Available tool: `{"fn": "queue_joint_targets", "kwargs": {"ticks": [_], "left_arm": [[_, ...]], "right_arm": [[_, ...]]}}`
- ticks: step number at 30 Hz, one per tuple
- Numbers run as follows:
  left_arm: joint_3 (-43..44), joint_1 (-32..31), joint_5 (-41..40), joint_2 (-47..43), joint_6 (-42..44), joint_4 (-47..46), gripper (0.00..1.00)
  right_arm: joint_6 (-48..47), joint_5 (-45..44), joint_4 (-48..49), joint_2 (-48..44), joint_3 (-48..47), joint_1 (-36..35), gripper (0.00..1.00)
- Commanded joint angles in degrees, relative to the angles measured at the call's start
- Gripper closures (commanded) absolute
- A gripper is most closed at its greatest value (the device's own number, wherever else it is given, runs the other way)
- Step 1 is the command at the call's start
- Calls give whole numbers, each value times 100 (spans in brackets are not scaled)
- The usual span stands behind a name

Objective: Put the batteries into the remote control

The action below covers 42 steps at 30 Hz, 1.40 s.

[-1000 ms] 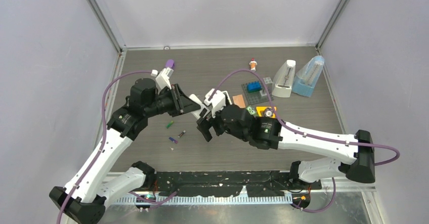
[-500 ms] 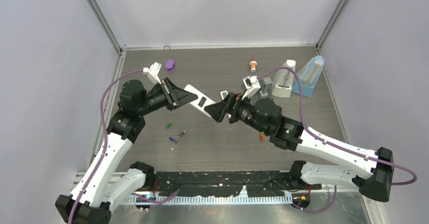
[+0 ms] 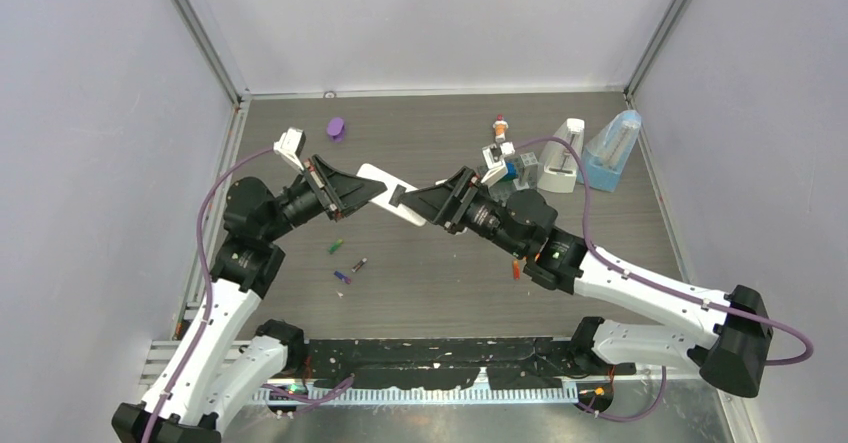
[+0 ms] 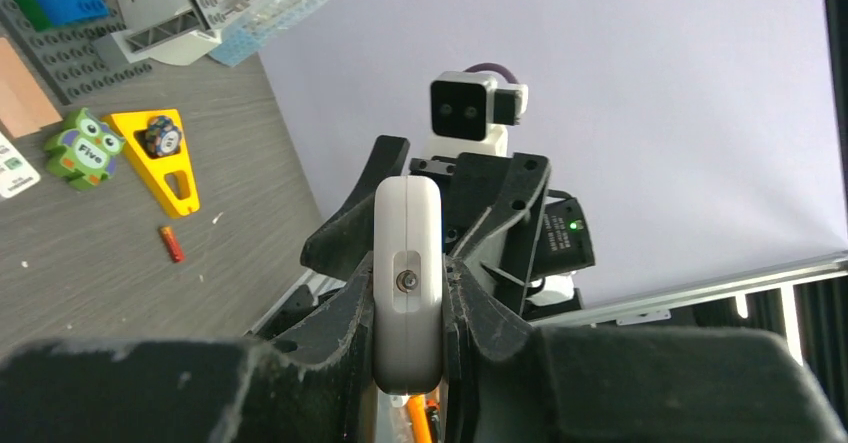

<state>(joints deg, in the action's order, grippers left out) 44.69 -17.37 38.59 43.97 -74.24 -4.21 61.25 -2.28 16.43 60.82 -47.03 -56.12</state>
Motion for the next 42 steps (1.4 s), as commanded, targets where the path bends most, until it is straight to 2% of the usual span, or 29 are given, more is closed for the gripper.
{"fn": "queue_joint_targets", "kwargs": {"ticks": [1,11,19,24,26,38,42], "left_arm": [[-2,57,-69,-219,-607,-738,100],[-195,146,-341,-375,-1289,-1057,100],[-239,155,-764,-515,-1662,-1082,100],[-417,159,-1078,-547,-1987,-1228,100],[-449,163,-1167,-547,-2036,-1223,100],[-436,411,-1511,-547,-1753,-477,100],[-425,451,-1529,-476,-1762,-506,100]], "right_arm": [[413,312,844,106,32,33,33],[674,492,1346,221,541,215,60],[748,781,1913,359,783,318,73],[838,896,2405,382,982,382,89],[852,941,2521,386,1019,424,92],[1073,1114,2399,302,1218,891,93],[1018,1175,2468,318,1235,934,88]]}}
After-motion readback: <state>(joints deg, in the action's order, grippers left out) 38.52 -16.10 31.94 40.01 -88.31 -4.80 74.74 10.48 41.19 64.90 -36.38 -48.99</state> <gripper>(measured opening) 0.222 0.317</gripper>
